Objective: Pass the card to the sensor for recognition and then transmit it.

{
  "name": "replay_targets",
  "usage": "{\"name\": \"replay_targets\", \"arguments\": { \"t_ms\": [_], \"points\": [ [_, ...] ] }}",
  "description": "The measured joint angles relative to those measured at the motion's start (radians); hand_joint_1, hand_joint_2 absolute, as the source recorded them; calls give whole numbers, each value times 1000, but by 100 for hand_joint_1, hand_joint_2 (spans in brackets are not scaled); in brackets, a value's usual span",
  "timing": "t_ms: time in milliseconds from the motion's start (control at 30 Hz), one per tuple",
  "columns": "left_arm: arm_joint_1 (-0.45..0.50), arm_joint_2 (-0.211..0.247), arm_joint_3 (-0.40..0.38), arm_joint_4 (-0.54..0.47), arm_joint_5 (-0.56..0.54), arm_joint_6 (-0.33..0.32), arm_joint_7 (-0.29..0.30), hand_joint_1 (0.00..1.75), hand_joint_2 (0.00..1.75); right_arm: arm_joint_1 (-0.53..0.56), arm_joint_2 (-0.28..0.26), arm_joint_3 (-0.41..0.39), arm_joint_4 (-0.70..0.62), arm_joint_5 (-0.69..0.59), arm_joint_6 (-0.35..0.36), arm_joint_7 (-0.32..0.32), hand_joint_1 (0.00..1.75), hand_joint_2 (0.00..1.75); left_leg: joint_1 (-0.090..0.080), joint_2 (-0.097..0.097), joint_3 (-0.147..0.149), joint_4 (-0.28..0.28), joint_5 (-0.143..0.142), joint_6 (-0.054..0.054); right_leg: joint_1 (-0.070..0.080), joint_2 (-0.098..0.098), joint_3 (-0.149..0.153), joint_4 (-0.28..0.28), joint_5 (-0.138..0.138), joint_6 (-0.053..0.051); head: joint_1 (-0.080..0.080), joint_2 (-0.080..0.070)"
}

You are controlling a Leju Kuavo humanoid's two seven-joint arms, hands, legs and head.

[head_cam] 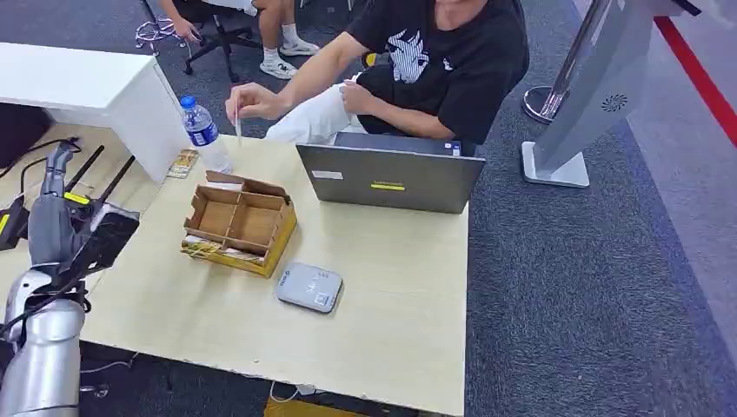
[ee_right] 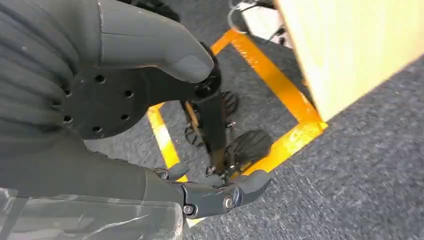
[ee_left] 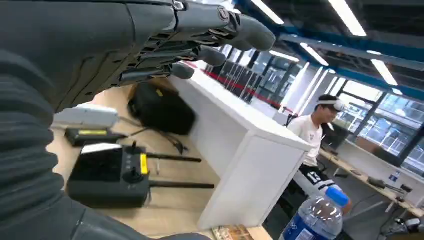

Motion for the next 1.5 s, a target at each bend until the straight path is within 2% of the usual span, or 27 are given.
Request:
{"name": "replay_targets", "arguments": {
  "t_ms": [267,433,467,500,633,700,833,933,1167,1267,1300,1367,1500],
  "points": [
    [-24,75,-120,-8,-174,78,40,0,175,24,3,111,34,79,43,-2,0,175,0,1,-1,0,0,0,0,0,-1,0,0,0,0,0],
    [-32,136,-194,-8,-304,151,64,0,175,43,10,215,72,154,86,-23,0,175,0,1,-2,0,0,0,0,0,-2,0,0,0,0,0],
    [-33,148,-205,-8,-324,162,71,42,175,46,11,230,79,164,93,-27,0,175,0,1,-2,0,0,0,0,0,-2,0,0,0,0,0],
    [-33,158,-219,-8,-348,174,73,152,175,49,13,250,87,178,101,-31,0,175,0,1,-2,0,0,0,0,0,-2,0,0,0,0,0],
    [-31,203,-259,-8,-440,227,90,152,175,60,19,324,116,229,130,-45,0,175,0,0,-2,0,0,0,0,0,-2,0,0,0,0,0],
    [-29,224,-279,-8,-484,253,97,169,175,66,21,361,130,254,144,-52,0,175,0,0,-3,0,0,0,0,0,-2,0,0,0,0,0],
    [-20,262,-313,-8,-573,311,111,164,175,76,27,433,157,305,171,-68,0,175,0,0,-3,0,0,0,0,0,-3,0,0,0,0,0],
    [-11,279,-325,-8,-622,352,111,154,175,81,29,476,170,325,186,-79,0,175,0,0,-4,0,0,0,0,0,-3,0,0,0,0,0],
    [10,282,-329,-8,-630,382,100,154,175,84,32,537,183,305,194,-85,0,175,0,0,-4,0,0,0,0,0,-3,0,0,0,0,0],
    [14,282,-333,-8,-629,384,100,141,175,85,34,552,186,305,194,-85,0,175,0,0,-4,0,0,0,0,0,-3,0,0,0,0,0],
    [15,281,-334,-8,-627,386,97,150,175,86,34,555,187,302,194,-85,0,175,0,0,-4,0,0,0,0,0,-3,0,0,0,0,0],
    [22,277,-335,-9,-618,398,84,148,175,86,35,562,187,288,194,-86,0,175,0,0,-4,0,0,0,0,0,-3,0,0,0,0,0],
    [62,241,-351,-24,-617,424,59,148,175,87,38,578,188,269,196,-86,0,175,0,0,-4,0,0,0,0,0,-4,0,0,0,0,0]
  ]
}}
